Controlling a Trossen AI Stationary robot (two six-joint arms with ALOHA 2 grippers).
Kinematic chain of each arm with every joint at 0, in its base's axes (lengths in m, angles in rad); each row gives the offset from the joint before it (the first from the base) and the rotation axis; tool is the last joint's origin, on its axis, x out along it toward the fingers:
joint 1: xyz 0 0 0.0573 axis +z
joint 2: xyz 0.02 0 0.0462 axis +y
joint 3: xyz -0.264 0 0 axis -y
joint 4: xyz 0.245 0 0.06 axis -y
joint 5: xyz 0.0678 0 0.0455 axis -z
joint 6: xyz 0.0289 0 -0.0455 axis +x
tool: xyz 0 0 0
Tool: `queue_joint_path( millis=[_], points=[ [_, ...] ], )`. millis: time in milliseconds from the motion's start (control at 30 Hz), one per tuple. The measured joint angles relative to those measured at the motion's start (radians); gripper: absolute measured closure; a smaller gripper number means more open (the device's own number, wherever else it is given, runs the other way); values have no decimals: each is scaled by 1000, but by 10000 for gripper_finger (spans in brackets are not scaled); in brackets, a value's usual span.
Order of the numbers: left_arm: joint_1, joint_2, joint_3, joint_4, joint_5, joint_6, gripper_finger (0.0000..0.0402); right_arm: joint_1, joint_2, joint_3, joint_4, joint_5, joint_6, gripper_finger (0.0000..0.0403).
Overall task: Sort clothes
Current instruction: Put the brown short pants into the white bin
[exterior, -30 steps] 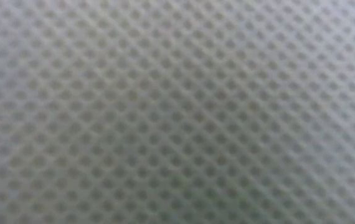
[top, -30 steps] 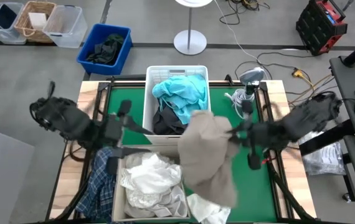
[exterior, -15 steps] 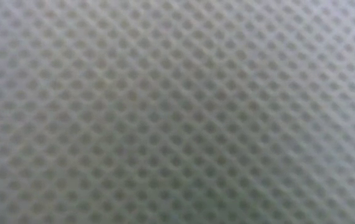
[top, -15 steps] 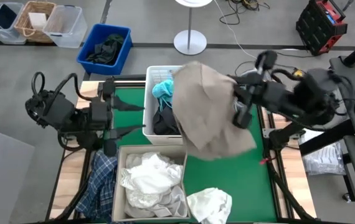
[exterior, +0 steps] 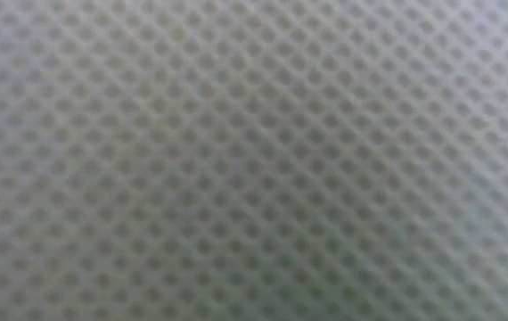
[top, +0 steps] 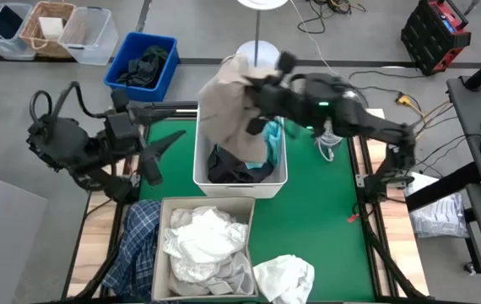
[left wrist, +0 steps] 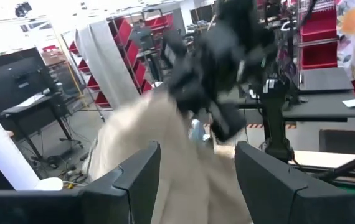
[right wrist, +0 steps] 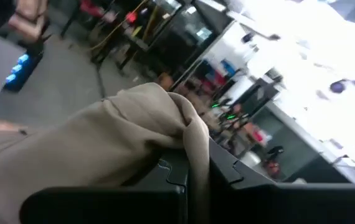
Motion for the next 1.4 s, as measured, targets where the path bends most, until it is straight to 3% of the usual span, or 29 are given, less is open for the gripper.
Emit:
queue_joint_path(
  millis=[133,400,900,1167,1400],
  points=[
    [0,-12,0,-3,-1,-6,216,-42,67,-1,-78,-66,102,391],
    [0,-23,0,-23,-2,-9,216,-99,139,-12,-304,-336,438,391],
    [0,-17,0,-117,-2,-78,216,-199,206,-179,-284,-615,701,390],
    [0,-18,0,-171,-1,-136,216,-276,207,-308,-265,-851,842,390],
    [0,-13,0,-173,0,-137,216,-310,207,-443,-281,-883,850,390]
  ],
)
